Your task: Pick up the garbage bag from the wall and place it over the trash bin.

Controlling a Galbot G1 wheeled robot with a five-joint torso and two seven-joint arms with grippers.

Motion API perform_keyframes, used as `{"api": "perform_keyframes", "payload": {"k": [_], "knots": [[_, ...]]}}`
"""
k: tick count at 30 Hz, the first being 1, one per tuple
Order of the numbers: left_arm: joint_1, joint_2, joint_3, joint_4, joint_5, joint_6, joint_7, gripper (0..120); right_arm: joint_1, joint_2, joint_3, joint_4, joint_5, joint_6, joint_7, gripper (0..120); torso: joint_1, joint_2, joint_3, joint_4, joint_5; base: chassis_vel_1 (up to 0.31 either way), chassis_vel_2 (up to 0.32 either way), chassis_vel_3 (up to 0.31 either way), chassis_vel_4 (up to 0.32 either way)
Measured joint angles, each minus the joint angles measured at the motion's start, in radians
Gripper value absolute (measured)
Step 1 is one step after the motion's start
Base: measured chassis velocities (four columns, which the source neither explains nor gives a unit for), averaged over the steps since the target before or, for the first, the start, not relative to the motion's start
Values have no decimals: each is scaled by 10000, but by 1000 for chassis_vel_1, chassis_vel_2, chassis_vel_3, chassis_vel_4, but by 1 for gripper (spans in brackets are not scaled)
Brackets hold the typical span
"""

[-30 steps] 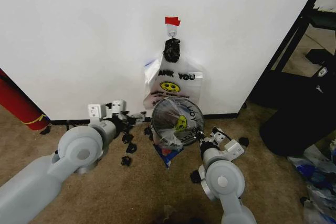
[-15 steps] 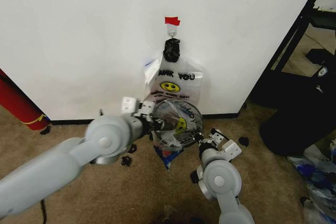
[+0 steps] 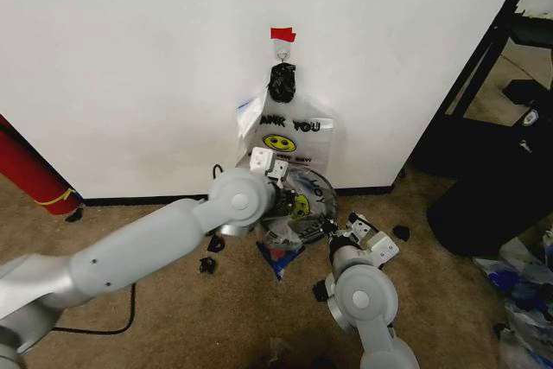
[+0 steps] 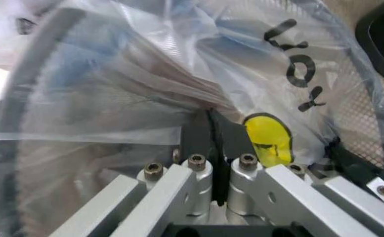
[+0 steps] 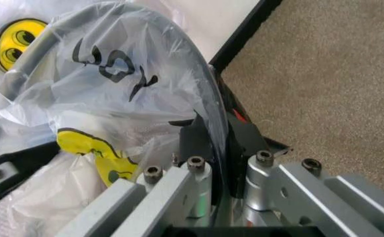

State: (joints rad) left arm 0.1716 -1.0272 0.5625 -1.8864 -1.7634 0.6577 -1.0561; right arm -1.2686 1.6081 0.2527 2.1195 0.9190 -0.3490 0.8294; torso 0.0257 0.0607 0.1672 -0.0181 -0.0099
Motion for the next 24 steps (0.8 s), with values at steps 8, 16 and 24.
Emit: {"api": "perform_keyframes", "payload": {"k": [8,16,24], "knots": [[50,-783,286,963,272,6,-130,0,-35,0,-2,29,-41,20,-24,0,0,0,-1,-1,0,0,0,0,0],[105,-1248,722,2071,672,179,-225,0,-56,0,-69,73,-103,30,-75,0,0,0,0,0,-1,0,0,0,0],[115,-1504,1084,2889,1118,292,-105,0,-163,0,-141,179,-247,38,-188,0,-1,0,-1,-1,-2,0,0,0,0]]}}
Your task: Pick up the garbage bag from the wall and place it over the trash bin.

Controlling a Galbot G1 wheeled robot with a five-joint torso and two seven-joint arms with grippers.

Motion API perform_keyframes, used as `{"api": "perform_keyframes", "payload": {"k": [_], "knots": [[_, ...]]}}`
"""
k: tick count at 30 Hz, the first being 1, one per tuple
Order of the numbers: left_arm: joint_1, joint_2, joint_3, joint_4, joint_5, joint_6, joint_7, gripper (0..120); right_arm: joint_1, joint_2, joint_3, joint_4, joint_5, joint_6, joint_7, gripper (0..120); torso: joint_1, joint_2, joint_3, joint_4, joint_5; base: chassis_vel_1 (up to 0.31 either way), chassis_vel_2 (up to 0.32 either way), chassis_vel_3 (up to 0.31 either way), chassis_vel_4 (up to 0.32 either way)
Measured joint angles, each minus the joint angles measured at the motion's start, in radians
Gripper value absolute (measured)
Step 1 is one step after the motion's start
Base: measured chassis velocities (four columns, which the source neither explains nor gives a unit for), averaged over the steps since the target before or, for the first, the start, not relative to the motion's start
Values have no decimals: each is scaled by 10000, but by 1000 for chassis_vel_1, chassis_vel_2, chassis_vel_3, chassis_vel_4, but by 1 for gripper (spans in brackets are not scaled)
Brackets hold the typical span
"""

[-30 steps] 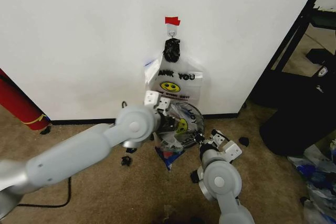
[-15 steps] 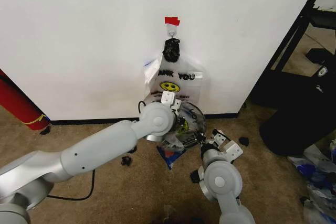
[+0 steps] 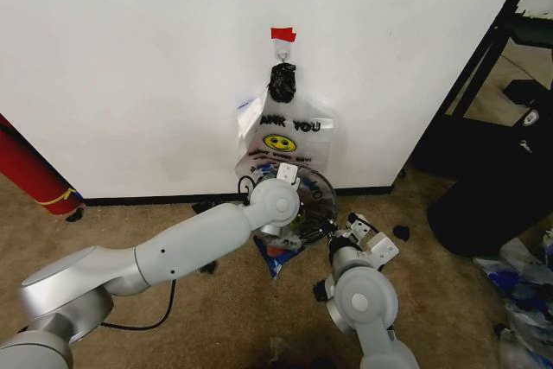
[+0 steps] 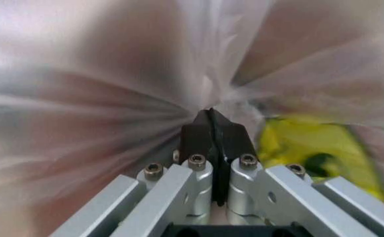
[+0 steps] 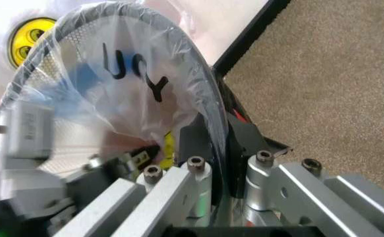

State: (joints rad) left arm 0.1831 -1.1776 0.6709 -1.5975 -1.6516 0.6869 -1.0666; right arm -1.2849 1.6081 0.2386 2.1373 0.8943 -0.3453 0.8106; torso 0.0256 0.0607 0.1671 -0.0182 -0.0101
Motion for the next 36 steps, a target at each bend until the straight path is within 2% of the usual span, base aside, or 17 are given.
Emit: {"api": "perform_keyframes", "payload": {"k": [20,36], "knots": [[-189,-401,715,1702,1118,170,569,0,-166,0,-217,60,-619,46,-367,0,0,0,0,0,0,0,0,0,0],[-190,-462,1111,2101,1942,285,824,0,-237,0,-342,64,-691,47,-396,0,0,0,0,0,0,0,0,0,0]]}}
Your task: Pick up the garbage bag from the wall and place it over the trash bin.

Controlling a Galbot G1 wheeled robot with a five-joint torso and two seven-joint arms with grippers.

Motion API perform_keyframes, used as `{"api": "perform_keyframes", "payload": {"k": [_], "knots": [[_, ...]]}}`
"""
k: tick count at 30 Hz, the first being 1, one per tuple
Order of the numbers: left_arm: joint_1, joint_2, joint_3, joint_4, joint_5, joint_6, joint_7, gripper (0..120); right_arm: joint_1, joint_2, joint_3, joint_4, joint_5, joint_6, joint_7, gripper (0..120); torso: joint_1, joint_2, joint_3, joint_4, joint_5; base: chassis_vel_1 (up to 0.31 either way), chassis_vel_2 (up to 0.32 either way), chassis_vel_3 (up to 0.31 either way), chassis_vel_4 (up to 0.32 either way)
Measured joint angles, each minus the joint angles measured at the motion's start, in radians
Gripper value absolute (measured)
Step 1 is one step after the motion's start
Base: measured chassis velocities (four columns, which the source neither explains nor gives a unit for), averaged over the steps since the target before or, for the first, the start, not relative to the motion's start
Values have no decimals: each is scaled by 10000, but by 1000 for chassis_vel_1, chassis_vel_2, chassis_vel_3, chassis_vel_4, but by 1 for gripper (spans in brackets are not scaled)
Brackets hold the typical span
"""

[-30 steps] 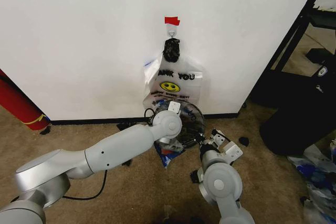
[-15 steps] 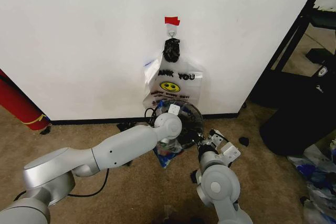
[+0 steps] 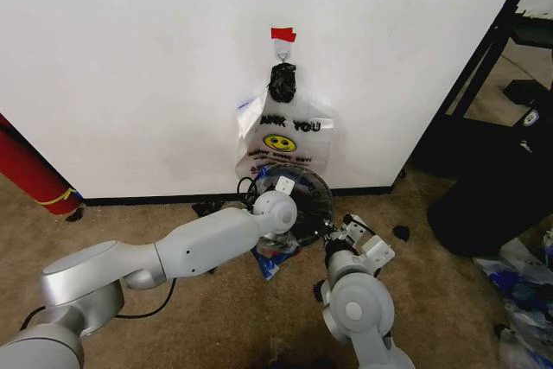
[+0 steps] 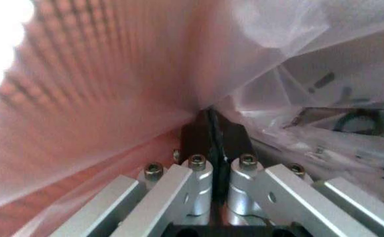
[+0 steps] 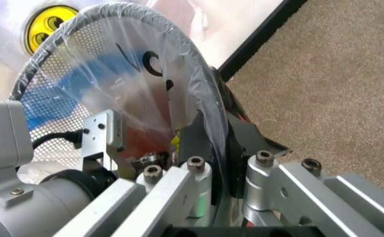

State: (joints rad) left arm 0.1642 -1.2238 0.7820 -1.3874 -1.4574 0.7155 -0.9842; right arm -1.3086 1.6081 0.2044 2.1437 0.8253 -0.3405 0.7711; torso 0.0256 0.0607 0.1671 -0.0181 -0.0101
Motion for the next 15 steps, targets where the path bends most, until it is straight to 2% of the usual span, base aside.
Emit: {"api": "perform_keyframes", "payload": {"k": [3,5,6,11,12,13,15], "knots": [[15,163,-206,-450,-227,-143,20,0,-7,0,29,-18,-52,12,-68,0,0,0,0,-1,-1,0,0,0,0],[-96,507,-307,-1128,-389,-147,71,0,24,0,81,-81,-135,56,-123,0,0,0,0,-1,-1,0,0,0,0],[-96,507,-307,-1128,-389,-147,71,0,24,0,81,-81,-135,56,-123,0,0,0,0,-1,-1,0,0,0,0],[-375,1191,-235,-2222,-866,-49,80,0,138,0,159,-169,-267,118,-150,0,0,0,0,2,-1,0,0,0,0],[-522,1513,-122,-2800,-1280,29,22,0,158,0,169,-197,-345,131,-180,0,0,0,0,2,-1,0,0,0,0],[-522,1513,-122,-2800,-1280,29,22,0,158,0,169,-197,-345,131,-180,0,0,0,0,2,-1,0,0,0,0],[-689,1759,25,-3387,-1887,133,-144,0,155,0,158,-250,-551,177,-286,0,0,0,-1,2,-1,0,0,0,0]]}}
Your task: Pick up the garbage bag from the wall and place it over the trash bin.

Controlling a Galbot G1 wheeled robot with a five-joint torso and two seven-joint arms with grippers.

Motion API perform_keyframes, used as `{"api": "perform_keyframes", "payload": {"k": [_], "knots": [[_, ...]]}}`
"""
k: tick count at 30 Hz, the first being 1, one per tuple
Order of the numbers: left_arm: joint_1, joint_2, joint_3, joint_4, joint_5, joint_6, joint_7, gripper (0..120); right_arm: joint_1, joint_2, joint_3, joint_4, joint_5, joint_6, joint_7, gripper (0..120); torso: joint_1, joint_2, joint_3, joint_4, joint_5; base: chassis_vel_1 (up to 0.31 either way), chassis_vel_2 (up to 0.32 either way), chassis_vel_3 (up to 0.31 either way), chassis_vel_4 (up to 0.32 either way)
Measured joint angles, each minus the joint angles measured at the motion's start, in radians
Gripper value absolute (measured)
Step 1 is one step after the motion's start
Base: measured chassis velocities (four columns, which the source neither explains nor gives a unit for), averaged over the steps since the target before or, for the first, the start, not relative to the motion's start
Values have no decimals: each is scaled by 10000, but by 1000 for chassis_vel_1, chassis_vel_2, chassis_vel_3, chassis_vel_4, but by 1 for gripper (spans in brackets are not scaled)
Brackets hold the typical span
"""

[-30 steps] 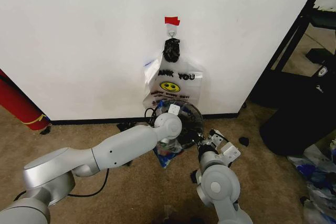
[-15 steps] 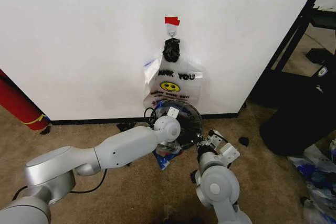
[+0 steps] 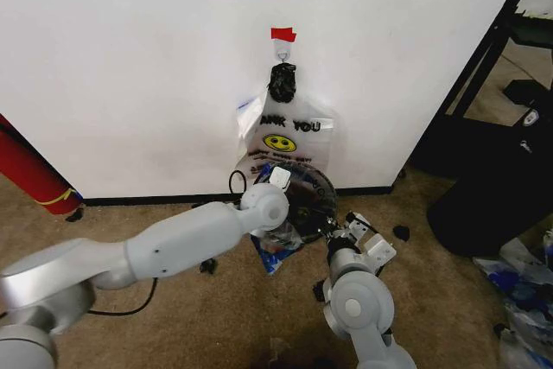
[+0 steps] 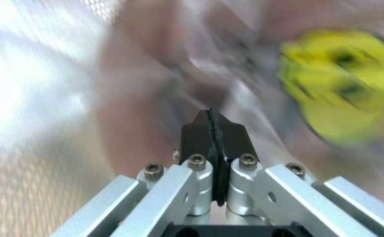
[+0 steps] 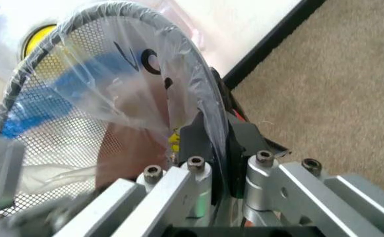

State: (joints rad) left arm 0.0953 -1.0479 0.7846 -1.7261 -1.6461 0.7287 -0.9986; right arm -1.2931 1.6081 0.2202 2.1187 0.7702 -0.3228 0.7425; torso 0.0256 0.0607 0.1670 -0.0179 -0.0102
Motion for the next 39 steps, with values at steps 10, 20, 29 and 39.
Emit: {"api": "perform_keyframes", "payload": {"k": [10,20,29,39], "knots": [[-562,-603,399,34,-1424,76,-183,0,-46,0,-91,-133,-556,71,-214,0,0,0,0,-4,1,0,0,0,0],[-354,-1029,825,659,-1317,77,93,0,-36,0,-140,-135,-608,72,-214,0,0,0,1,-1,1,0,0,0,0],[-133,-1462,909,1249,-964,76,306,0,-85,-2,-219,-108,-631,71,-200,0,0,0,0,-1,1,0,0,0,0],[-58,-1804,1034,2144,-361,75,630,0,-148,0,-326,62,-614,59,-179,0,0,0,1,-2,1,0,0,0,0]]}}
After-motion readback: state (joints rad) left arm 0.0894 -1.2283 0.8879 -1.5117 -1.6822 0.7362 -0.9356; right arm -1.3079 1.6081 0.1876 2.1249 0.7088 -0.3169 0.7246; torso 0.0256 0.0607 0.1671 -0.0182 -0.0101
